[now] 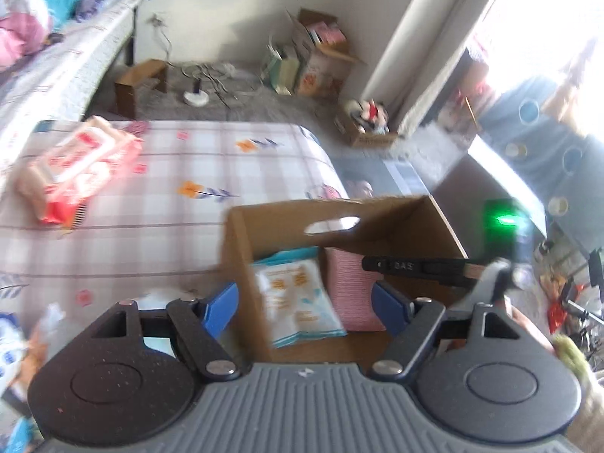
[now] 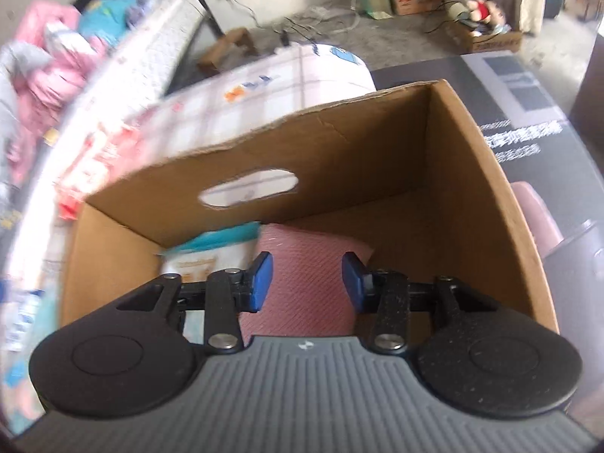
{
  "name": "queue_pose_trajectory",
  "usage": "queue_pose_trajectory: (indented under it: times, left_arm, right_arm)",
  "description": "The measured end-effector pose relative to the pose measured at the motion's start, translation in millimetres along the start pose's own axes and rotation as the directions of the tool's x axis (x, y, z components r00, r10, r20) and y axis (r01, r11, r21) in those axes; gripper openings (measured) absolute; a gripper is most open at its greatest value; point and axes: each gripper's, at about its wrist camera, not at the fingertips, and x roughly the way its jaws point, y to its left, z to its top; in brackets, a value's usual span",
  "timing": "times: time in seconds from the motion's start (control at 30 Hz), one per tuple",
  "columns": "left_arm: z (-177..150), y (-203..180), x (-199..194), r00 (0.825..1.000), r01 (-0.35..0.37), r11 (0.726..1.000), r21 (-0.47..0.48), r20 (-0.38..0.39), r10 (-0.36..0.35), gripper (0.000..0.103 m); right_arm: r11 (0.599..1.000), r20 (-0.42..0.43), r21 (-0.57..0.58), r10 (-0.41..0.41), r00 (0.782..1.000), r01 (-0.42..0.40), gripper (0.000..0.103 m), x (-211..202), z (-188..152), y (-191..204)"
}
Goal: Organize soft objects
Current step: 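Lift the sponge with the right gripper, lower it into the box, open, then move the right gripper back to the pile toward the light blue box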
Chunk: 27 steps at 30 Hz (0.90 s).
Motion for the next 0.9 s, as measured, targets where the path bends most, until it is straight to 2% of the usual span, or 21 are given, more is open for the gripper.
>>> queue_pose_trajectory:
  times: [0.07,0.1,0.2,0.33,0.43,0.57,0.67,0.77,0.9]
  left_arm:
    - [-7,18,-23,0.999,-0.027,1.0,0.007,0.027,0.027,0.081]
    - [-12,28,-33,0.998,-0.053,0.999,0.01,0.042,0.053,0.082]
    - [-31,61,-67,0.985,-0.142,0.99,-0.001,0.096,0.141,0.084]
    - [-66,108,-104,0.951,-0.256,0.966,-0.046,0.165,0.26,0.088]
    - [-97,137,-122,0.93,-0.307,0.945,-0.112,0.175,0.323,0.09]
    - [-133,170,-137,0.923,-0.303,0.925,-0.231,0.169,0.345,0.09]
    - [-157,188,-147,0.915,-0.287,0.91,-0.298,0.197,0.353,0.09]
    - [-176,195,-155,0.912,-0.259,0.911,-0.322,0.23,0.34,0.09]
    - [-191,193,-164,0.902,-0.248,0.924,-0.292,0.279,0.33,0.09]
  right_arm:
    - [0.997,-0.008,-0.042,-0.068,0.998,0.068,0.05,13,6,8]
    - [0.996,-0.015,-0.041,-0.077,0.997,0.077,0.051,19,8,10]
    - [0.999,-0.047,0.01,-0.043,0.998,0.044,0.052,31,14,8]
    - [0.999,-0.046,0.022,0.039,0.998,-0.038,0.053,38,17,3]
    - [1.0,-0.027,-0.011,0.025,0.999,-0.025,0.053,38,18,7]
    - [0.999,0.019,-0.038,0.004,1.0,-0.004,0.053,32,20,12]
    - [0.999,0.077,-0.043,0.007,0.997,-0.004,0.054,17,20,14]
    - [0.999,0.14,-0.03,0.022,0.99,-0.018,0.054,-5,17,13]
    - [0.997,0.214,-0.012,0.083,0.973,-0.082,0.054,-46,8,21]
